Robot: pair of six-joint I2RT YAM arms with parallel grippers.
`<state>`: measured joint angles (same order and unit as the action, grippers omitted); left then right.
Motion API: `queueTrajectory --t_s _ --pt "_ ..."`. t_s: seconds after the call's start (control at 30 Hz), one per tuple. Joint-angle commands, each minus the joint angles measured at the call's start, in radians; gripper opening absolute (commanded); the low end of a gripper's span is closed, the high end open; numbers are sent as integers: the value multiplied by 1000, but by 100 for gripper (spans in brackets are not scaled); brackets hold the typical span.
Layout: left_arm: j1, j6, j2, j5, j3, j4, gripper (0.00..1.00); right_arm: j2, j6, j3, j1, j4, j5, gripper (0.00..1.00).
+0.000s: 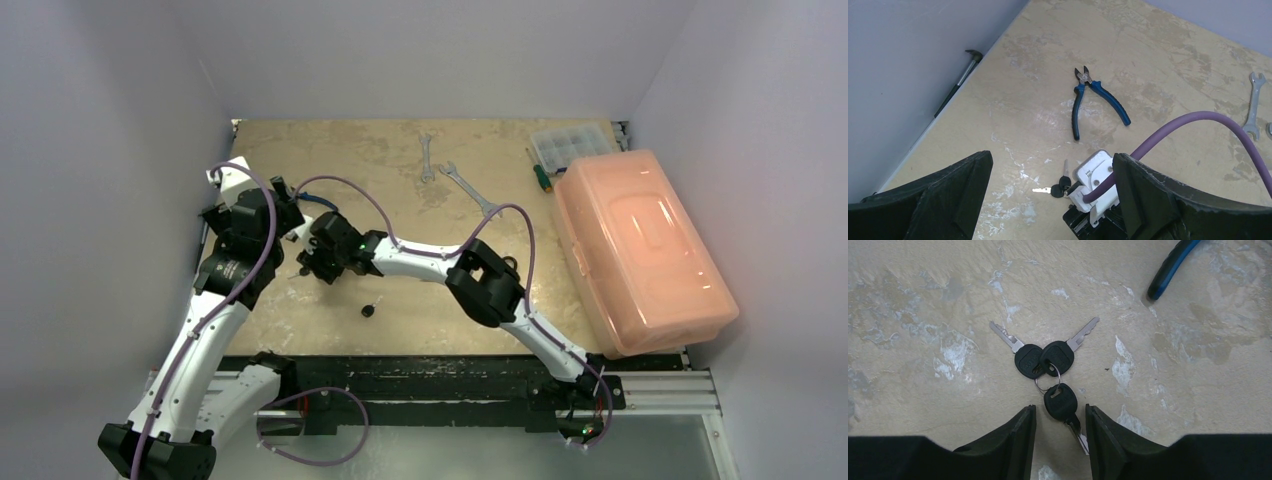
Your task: Unlock with the key
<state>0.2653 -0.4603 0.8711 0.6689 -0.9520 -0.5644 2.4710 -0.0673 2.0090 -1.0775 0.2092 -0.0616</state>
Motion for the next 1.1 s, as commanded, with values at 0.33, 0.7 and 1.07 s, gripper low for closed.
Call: queueTrajectory --t_s 0.33,0.7,1.07 --pt "6 39 11 -53 -25 45 92 -26 -65 -83 -12 -72 130 0" --pt "5 97 12 -220 -4 97 89 -313 -47 -344 -11 -153 118 0" --pt "6 147 29 -529 31 196 88 -555 -54 -512 -10 -13 133 0"
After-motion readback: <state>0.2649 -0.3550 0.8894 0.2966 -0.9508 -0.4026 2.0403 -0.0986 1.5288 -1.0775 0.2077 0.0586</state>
